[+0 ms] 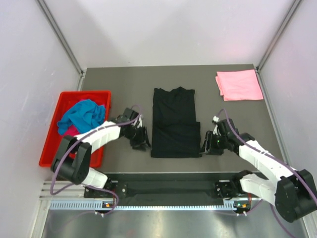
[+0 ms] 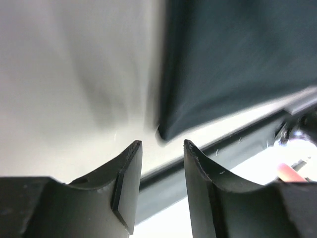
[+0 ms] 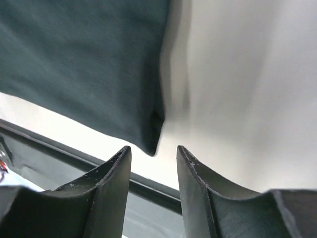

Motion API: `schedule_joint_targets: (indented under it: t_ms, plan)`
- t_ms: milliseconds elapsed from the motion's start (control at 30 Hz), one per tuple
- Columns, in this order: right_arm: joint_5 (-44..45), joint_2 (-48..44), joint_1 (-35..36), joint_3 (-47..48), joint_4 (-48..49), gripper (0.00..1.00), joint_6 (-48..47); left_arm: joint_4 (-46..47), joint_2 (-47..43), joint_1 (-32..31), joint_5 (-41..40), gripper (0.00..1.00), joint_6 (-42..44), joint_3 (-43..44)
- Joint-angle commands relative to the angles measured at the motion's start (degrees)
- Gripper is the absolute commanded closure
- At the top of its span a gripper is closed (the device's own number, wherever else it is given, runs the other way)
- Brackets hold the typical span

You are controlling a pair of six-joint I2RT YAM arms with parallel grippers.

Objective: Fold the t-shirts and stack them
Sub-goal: Fold the tshirt

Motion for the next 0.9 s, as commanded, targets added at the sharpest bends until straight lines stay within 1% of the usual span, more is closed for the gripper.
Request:
schedule_joint_targets:
  t_ms: [0,33,67,100,133,233,267,467,567,633,700,733,767,800,867]
  plan:
    - [3.74,0.73,0.31,8.12,-0.29,0.57,-0.02,-1.71,4.87,0.34,-6.57,0.56,8.82,11.22]
    - [3.92,3.35,0.13,9.53,0.41,0.6,-1.42,-2.23,6.63,0.34,-6.31,0.58,10.57,16.29]
    - [3.92,5.2,-0.05,12.33,1.03,0.62,-2.21,-2.15,9.6,0.34,-6.22,0.6,13.9,18.52]
    - [3.84,6.96,-0.66,13.92,1.3,0.63,-2.92,-2.24,10.85,0.34,-6.57,0.6,14.89,20.28]
    - [3.83,10.28,-0.84,16.98,1.3,0.67,-3.88,-2.41,12.17,0.34,-6.05,0.63,15.85,23.25]
    - [3.05,13.73,-2.15,20.08,2.08,0.69,-4.77,-3.12,15.95,0.43,-3.16,0.69,17.97,27.14]
    - [2.61,14.09,-2.68,21.13,2.61,0.69,-4.86,-3.03,17.09,0.43,-0.19,0.7,18.23,27.67]
    - [0.85,17.7,-3.47,23.78,4.72,0.68,-5.38,-0.48,20.52,0.34,3.27,0.73,15.96,28.82]
    - [0.49,19.46,-3.74,24.48,5.69,0.67,-5.65,0.39,22.45,0.43,2.48,0.73,15.17,29.78]
    - [0.67,20.42,-3.74,24.57,6.57,0.66,-6.17,1.45,23.08,0.86,-1.2,0.72,14.29,31.45]
    - [1.19,21.21,-4.0,24.75,9.19,0.64,-6.61,4.69,23.26,3.84,-3.66,0.71,10.78,32.07]
    - [1.63,22.0,-4.09,24.92,10.08,0.63,-7.31,6.36,22.99,5.59,-2.54,0.71,8.94,31.64]
    - [1.99,22.44,-4.18,25.27,10.61,0.63,-7.67,11.68,21.77,9.35,-0.88,0.71,4.92,30.68]
    - [1.99,22.97,-4.26,25.36,12.18,0.63,-7.93,13.91,20.98,10.87,0.62,0.71,3.14,28.32]
    - [1.12,24.03,-5.05,25.8,13.33,0.62,-9.07,16.48,18.79,12.98,1.77,0.69,2.5,26.89]
